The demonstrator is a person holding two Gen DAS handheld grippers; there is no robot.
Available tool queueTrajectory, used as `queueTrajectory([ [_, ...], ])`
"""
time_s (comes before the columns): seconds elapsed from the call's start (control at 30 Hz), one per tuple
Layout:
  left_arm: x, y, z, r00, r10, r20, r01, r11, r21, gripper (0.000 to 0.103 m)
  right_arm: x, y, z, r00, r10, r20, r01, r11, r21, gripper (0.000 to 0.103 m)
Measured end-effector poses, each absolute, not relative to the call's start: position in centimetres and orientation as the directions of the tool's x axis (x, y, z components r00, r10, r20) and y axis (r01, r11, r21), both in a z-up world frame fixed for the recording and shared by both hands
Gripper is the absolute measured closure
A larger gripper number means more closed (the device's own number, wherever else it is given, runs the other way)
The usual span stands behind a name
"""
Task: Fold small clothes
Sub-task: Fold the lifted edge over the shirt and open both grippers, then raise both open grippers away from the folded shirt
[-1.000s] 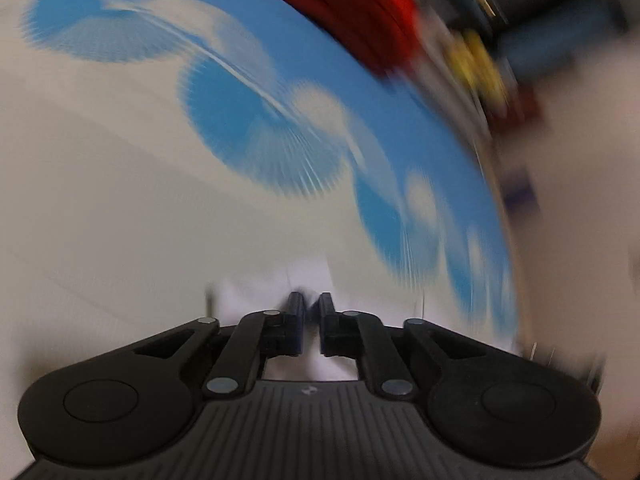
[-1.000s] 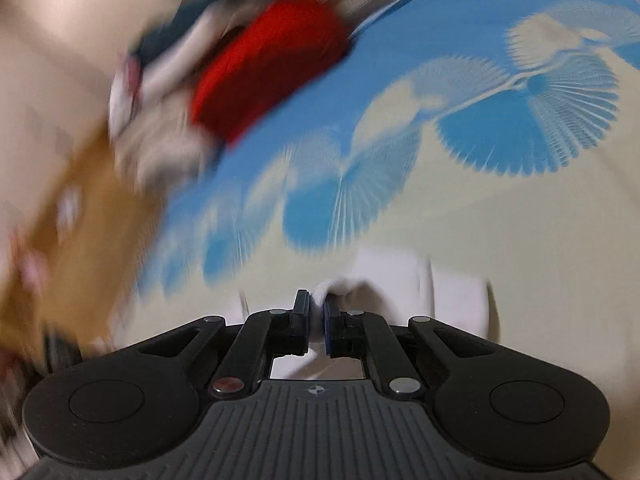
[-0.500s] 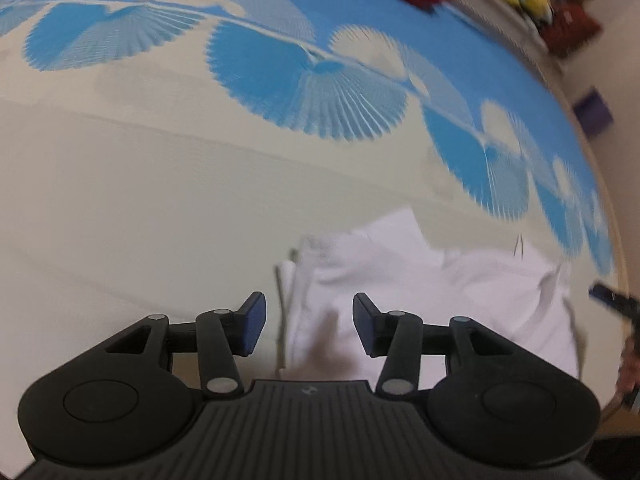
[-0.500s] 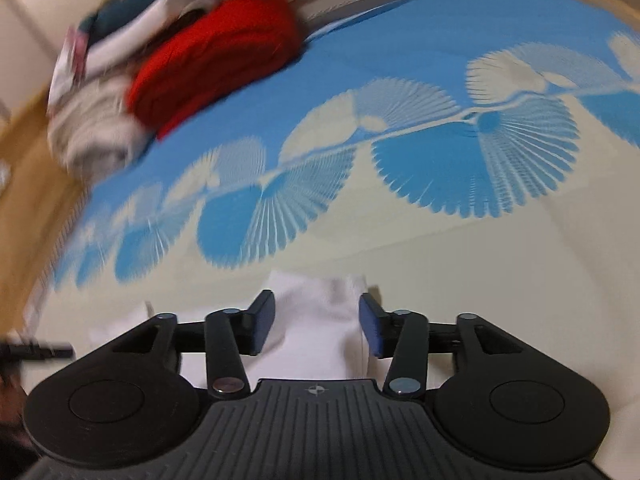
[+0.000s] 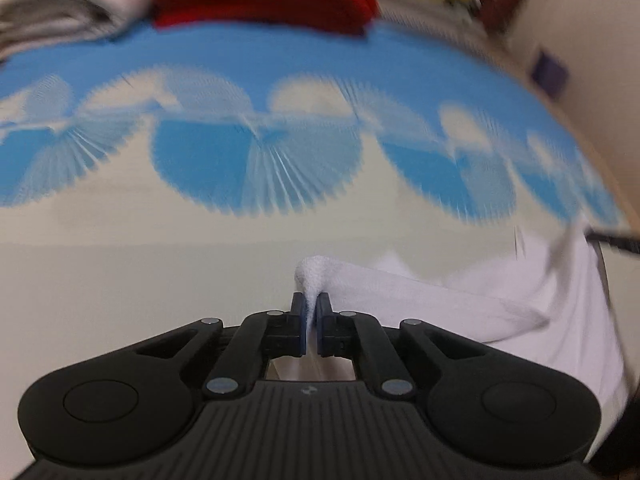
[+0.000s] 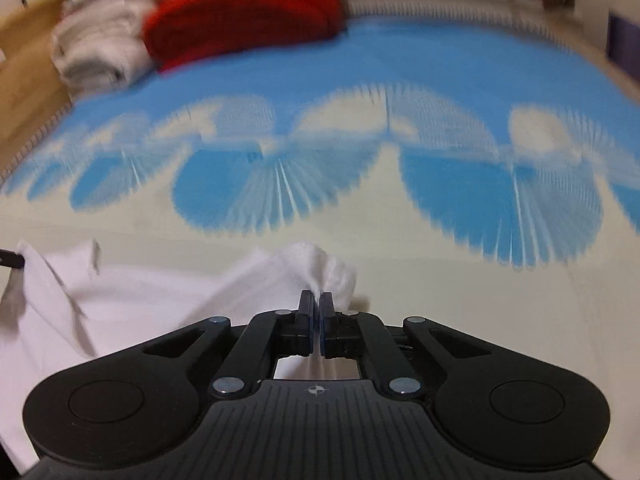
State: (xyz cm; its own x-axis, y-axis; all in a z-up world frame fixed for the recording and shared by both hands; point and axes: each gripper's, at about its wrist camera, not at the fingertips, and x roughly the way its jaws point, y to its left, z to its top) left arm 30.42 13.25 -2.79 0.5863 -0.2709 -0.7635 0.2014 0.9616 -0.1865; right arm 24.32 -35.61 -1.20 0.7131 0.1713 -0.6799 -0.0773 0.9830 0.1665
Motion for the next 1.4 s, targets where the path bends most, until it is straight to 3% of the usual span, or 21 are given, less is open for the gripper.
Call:
queueTrajectory([
  [0.07,30.6,13.8,-2.2,0.643,-0.225,-0.732,0.132,0.974,-0.184,0.099,24.4,-36.5,-0.1,0.774,0.128,-0.620,0.002,0.979,0.204,0.102],
  [0.13,31.2,13.3,-2.9,0.636,-0.158,-0.755,0.100,0.987,-0.122,0.099,24.9,-37.2,-0.1,0.789,0.072,-0.610,0.080,0.973,0.219,0.102],
  [0.3,32.0,11.9,-4.5,0.588,-0.104,-0.802,0.106,0.993,-0.051,0.099,27.2,-36.5,-3.1,0.673,0.005,-0.740,0.140,0.981,0.134,0.102],
  [0.47,32.0,13.2,-3.7,0.606,-0.073,-0.792,0.020,0.997,-0.077,0.093,27.6,-36.1,-3.1,0.670,-0.053,-0.740,0.186,0.978,0.098,0.100],
  [0.53,31.4,13.8,-3.0,0.590,-0.115,-0.799,0.016,0.991,-0.132,0.092,27.4,-36.8,-3.3,0.632,-0.084,-0.770,0.232,0.969,0.085,0.078],
  [0.67,29.0,14.1,-2.2,0.522,-0.223,-0.823,0.051,0.972,-0.231,0.088,24.8,-37.7,-1.4,0.642,-0.024,-0.766,0.213,0.966,0.148,0.076],
  [0.8,25.9,13.4,-2.5,0.344,-0.211,-0.915,0.059,0.977,-0.204,0.085,21.2,-37.2,-0.1,0.573,0.120,-0.811,0.115,0.968,0.224,0.076],
  [0.87,23.8,13.2,-2.0,0.316,-0.214,-0.924,0.080,0.977,-0.199,0.079,19.3,-36.5,-0.1,0.508,0.148,-0.848,0.085,0.972,0.221,0.076],
  [0.93,21.6,13.1,-1.4,0.310,-0.235,-0.921,0.101,0.972,-0.214,0.064,17.2,-35.7,0.0,0.473,0.134,-0.871,0.071,0.979,0.190,0.074],
  [1.07,18.2,13.6,-1.7,0.353,-0.228,-0.907,0.066,0.974,-0.219,0.057,13.4,-35.6,-0.7,0.447,0.113,-0.887,0.130,0.973,0.189,0.064],
  [1.27,16.6,13.8,-5.2,0.332,-0.241,-0.912,-0.052,0.961,-0.273,0.059,11.3,-36.7,-3.3,0.433,0.088,-0.897,0.236,0.950,0.207,0.064],
  [1.3,16.6,13.5,-5.2,0.339,-0.235,-0.911,-0.037,0.964,-0.262,0.069,11.3,-36.6,-3.5,0.435,0.097,-0.895,0.225,0.951,0.212,0.064],
  [1.33,16.6,13.3,-5.5,0.333,-0.223,-0.916,-0.036,0.968,-0.249,0.090,11.4,-36.4,-3.7,0.434,0.096,-0.896,0.216,0.954,0.207,0.066],
  [1.37,16.5,13.3,-5.8,0.321,-0.216,-0.922,-0.042,0.970,-0.241,0.098,11.4,-36.2,-3.9,0.431,0.083,-0.899,0.208,0.960,0.189,0.070],
  [1.4,16.4,13.4,-5.8,0.323,-0.206,-0.924,-0.046,0.971,-0.233,0.098,11.3,-36.1,-4.0,0.430,0.065,-0.901,0.208,0.963,0.169,0.087],
])
